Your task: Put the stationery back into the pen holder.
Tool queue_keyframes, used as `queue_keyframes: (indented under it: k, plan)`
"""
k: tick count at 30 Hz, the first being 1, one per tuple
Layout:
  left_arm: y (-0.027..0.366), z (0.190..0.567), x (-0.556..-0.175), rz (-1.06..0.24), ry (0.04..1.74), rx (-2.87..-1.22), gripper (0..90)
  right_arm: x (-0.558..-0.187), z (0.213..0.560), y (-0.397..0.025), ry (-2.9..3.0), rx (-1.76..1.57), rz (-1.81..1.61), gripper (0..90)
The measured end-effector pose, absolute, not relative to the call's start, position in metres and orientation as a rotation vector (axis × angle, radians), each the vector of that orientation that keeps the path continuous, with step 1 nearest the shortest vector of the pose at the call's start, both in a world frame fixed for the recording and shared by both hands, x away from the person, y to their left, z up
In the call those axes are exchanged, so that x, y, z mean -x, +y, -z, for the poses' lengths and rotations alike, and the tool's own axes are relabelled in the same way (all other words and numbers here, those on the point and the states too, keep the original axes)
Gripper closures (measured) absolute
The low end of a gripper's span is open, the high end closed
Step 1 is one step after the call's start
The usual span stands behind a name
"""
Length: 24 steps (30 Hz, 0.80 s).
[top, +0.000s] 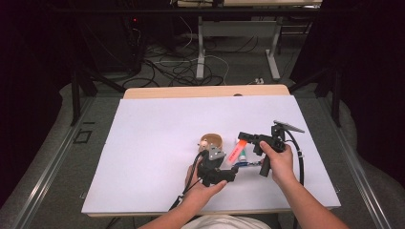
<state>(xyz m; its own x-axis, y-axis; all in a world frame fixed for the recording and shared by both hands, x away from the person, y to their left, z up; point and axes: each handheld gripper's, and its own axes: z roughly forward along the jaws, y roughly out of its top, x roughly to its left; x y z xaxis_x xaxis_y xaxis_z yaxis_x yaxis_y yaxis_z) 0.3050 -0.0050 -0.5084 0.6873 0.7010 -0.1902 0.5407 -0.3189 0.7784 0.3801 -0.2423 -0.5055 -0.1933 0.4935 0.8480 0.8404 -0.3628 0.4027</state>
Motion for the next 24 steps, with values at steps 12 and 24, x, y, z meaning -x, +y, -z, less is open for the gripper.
queue_keyframes:
  k: [12, 24]
  plan:
    - [0.007, 0.508, -0.299, -0.253, 0.955, -2.048, 34.1, -0.376, 0.493, -0.236, -1.604, 1.794, 1.69, 74.7]
    - [0.028, 0.504, -0.299, -0.278, 0.965, -2.059, 29.6, -0.378, 0.481, -0.231, -1.69, 1.781, 1.74, 74.7]
